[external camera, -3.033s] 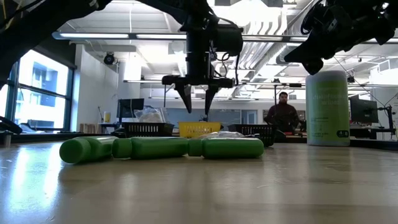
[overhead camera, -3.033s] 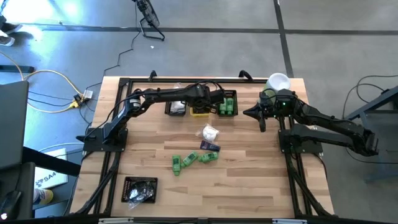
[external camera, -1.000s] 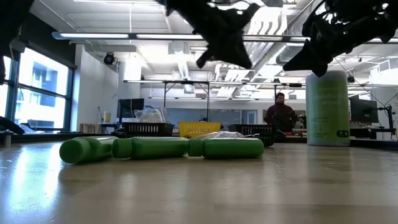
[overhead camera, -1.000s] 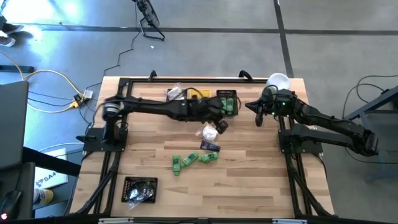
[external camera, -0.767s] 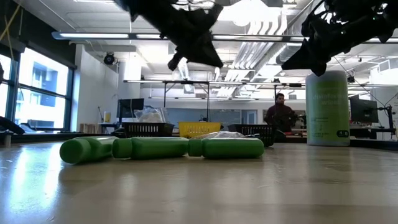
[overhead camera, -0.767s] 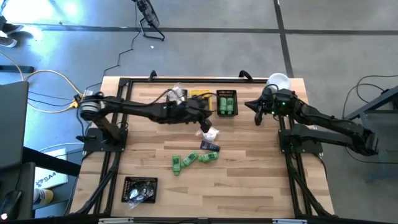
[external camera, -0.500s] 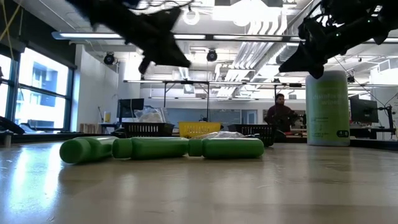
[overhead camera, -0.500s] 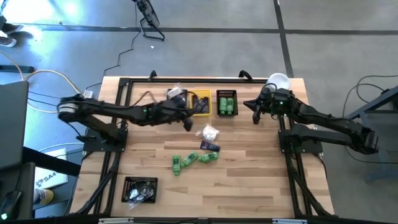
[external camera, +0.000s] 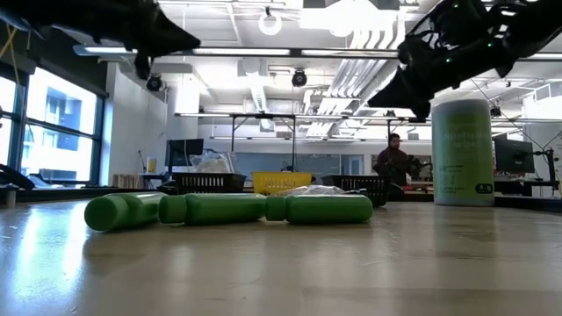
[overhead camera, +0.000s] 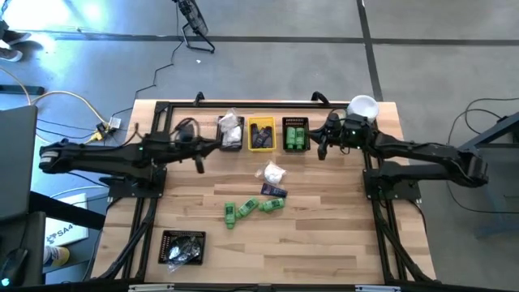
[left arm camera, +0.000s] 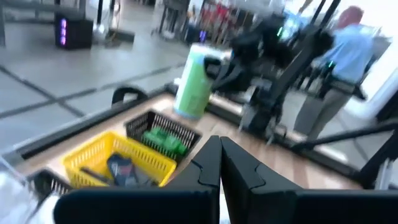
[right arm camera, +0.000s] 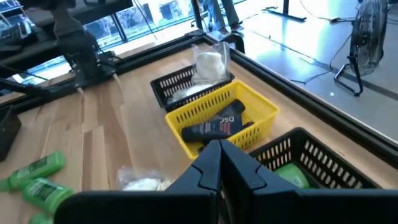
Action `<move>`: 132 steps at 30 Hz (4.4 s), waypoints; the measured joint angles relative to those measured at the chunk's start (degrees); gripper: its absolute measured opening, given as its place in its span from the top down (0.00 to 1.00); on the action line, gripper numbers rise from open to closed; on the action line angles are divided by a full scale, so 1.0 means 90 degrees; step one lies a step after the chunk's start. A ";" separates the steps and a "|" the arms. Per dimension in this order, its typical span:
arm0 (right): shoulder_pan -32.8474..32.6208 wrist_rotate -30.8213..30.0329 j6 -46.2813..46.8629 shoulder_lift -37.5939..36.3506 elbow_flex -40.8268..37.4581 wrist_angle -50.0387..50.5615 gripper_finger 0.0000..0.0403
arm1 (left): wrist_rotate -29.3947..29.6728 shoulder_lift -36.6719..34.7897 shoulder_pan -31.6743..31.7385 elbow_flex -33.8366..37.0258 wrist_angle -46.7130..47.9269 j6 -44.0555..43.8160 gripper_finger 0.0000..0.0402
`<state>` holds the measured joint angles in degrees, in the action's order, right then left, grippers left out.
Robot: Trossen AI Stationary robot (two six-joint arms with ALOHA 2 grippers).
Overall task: Pick & Place Travel size toiletries
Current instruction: Put the cotton pack into the top left black bin
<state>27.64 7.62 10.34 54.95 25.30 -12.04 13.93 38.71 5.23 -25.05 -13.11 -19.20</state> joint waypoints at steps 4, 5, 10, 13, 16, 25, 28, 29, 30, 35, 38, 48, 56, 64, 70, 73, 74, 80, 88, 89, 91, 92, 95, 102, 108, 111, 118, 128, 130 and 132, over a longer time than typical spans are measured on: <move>0.0000 0.0065 0.0009 0.0466 0.0000 -0.0737 0.99 | 0.0013 -0.0685 0.0001 0.0082 0.0408 0.0223 1.00; 0.0000 0.0168 0.0003 0.0581 0.0000 -0.0867 0.99 | 0.0021 -0.0861 0.0002 0.0082 0.0632 0.0361 1.00; -0.0017 0.0746 0.0244 0.1008 0.0000 -0.1027 0.99 | 0.0473 -0.1585 0.0000 0.0084 0.1671 0.0607 1.00; -0.0203 0.0785 0.0912 0.1148 0.0039 -0.1007 0.99 | 0.0547 -0.2002 0.0002 0.0084 0.1953 0.0609 1.00; -0.0660 0.0184 0.1238 0.1238 0.0275 -0.1009 0.99 | 0.0552 -0.2347 0.0002 0.0084 0.2167 0.0610 1.00; -0.2008 -0.2136 0.1882 0.2096 0.1432 -0.0245 0.99 | 0.0564 -0.3071 0.0002 0.0084 0.2970 0.0607 1.00; -0.2202 -0.2078 0.2552 0.2406 0.1612 -0.0181 0.99 | 0.0564 -0.3171 0.0002 0.0084 0.3217 0.0606 1.00; -0.2249 -0.2009 0.2767 0.2475 0.1654 -0.0165 0.99 | 0.0564 -0.3173 0.0002 0.0084 0.3255 0.0607 1.00; -0.2300 -0.1941 0.2983 0.2525 0.1685 -0.0138 0.99 | 0.0565 -0.3173 0.0002 0.0084 0.3288 0.0609 1.00; -0.2481 -0.1512 0.4212 0.2597 0.1715 0.0714 0.99 | 0.0564 -0.3158 0.0002 0.0084 0.3298 0.0607 1.00; -0.2574 -0.1333 0.4776 0.2597 0.1715 0.1262 0.99 | 0.0564 -0.3158 0.0002 0.0084 0.3290 0.0607 1.00; -0.2583 -0.1043 0.6206 0.2680 0.1712 0.2138 0.96 | 0.0588 -0.3158 0.0002 0.0084 0.3289 0.0932 1.00; -0.2572 -0.0701 0.7006 0.3064 0.1698 0.2119 0.61 | 0.0588 -0.3158 0.0002 0.0083 0.3289 0.0940 1.00; -0.2561 -0.0517 0.8429 0.3816 0.1707 0.1648 0.23 | 0.0585 -0.3158 0.0002 0.0082 0.3289 0.0938 1.00; -0.2560 -0.0799 0.8899 0.4369 0.1707 0.0649 0.17 | 0.0583 -0.3156 0.0002 0.0079 0.3289 0.0938 1.00; -0.2560 -0.0915 0.9072 0.4602 0.1710 0.0314 0.19 | 0.0581 -0.3156 0.0002 0.0079 0.3289 0.0938 1.00; -0.2560 -0.0938 0.9128 0.4672 0.1710 0.0238 0.21 | 0.0581 -0.3156 0.0002 0.0079 0.3289 0.0938 1.00; -0.2571 -0.0993 0.9283 0.4848 0.1722 0.0091 0.32 | 0.0561 -0.3156 0.0002 0.0079 0.3292 0.0935 1.00; -0.2591 -0.0984 0.9198 0.4869 0.1712 0.0177 0.57 | 0.0564 -0.3156 0.0000 0.0077 0.3301 0.0933 1.00; -0.2608 -0.0990 0.9193 0.4871 0.1712 0.0186 0.60 | 0.0564 -0.3156 0.0002 0.0079 0.3301 0.0933 1.00; -0.2648 -0.1020 0.9157 0.4878 0.1712 0.0170 0.67 | 0.0564 -0.3156 0.0002 0.0078 0.3306 0.0933 1.00; -0.2658 -0.1020 0.9138 0.4880 0.1712 0.0161 0.71 | 0.0565 -0.3156 0.0002 0.0079 0.3306 0.0933 1.00; -0.2692 -0.1017 0.9047 0.4880 0.1712 0.0130 0.80 | 0.0566 -0.3156 0.0002 0.0079 0.3307 0.0930 1.00; -0.2739 -0.0978 0.8760 0.4839 0.1709 -0.0202 0.96 | 0.0568 -0.3156 0.0000 0.0077 0.3309 0.0931 1.00; -0.2739 -0.1003 0.8531 0.4540 0.1700 -0.0360 0.99 | 0.0590 -0.3156 0.0002 0.0077 0.3311 0.0930 1.00; -0.2739 -0.1037 0.8351 0.4296 0.1700 -0.0445 0.99 | 0.0590 -0.3156 0.0002 0.0077 0.3313 0.0930 1.00; -0.2671 -0.1490 0.7667 0.3761 0.1705 -0.1005 0.99 | 0.0588 -0.3156 0.0001 0.0077 0.3316 0.0925 1.00; -0.2394 -0.1695 0.6295 0.3724 0.1707 -0.2263 0.99 | 0.0719 -0.3156 0.0001 0.0077 0.3304 0.0010 0.75; -0.2336 -0.1750 0.5993 0.3724 0.1707 -0.2496 0.99 | 0.0725 -0.3156 0.0002 0.0077 0.3298 -0.0065 0.66; -0.2285 -0.1826 0.5703 0.3724 0.1715 -0.2796 0.99 | 0.0734 -0.3154 0.0000 0.0077 0.3294 -0.0068 0.58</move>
<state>7.07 -8.82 61.66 88.47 40.74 -37.21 20.53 10.33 5.24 -24.36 16.53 -19.81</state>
